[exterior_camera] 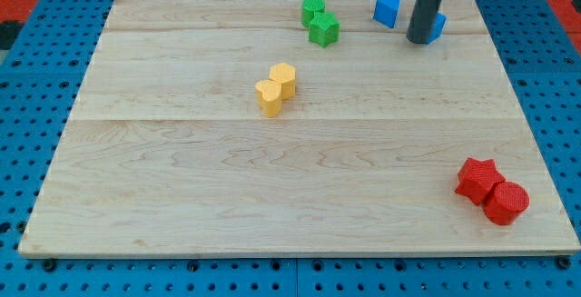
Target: Move green circle towards bottom center
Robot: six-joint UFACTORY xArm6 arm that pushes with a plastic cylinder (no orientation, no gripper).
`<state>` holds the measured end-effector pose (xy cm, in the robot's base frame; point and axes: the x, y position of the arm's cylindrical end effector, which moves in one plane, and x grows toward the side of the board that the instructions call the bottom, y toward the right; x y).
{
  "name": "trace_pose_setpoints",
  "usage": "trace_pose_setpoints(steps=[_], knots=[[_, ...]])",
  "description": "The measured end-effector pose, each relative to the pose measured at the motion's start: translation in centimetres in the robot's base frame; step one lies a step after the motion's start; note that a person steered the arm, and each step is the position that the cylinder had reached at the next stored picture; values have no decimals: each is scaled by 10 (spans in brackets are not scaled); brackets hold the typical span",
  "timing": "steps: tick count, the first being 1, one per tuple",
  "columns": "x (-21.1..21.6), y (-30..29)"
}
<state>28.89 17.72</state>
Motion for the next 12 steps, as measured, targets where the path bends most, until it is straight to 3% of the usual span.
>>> trace_pose_setpoints(steps=[1,2,4,5,6,7,9,10,11,12], knots=[[3,-31],[-39,-76],[-79,-202],[-76,-296],[-56,-361],[21,-384],[77,-349],[56,-356],[132,-323],[162,-338]])
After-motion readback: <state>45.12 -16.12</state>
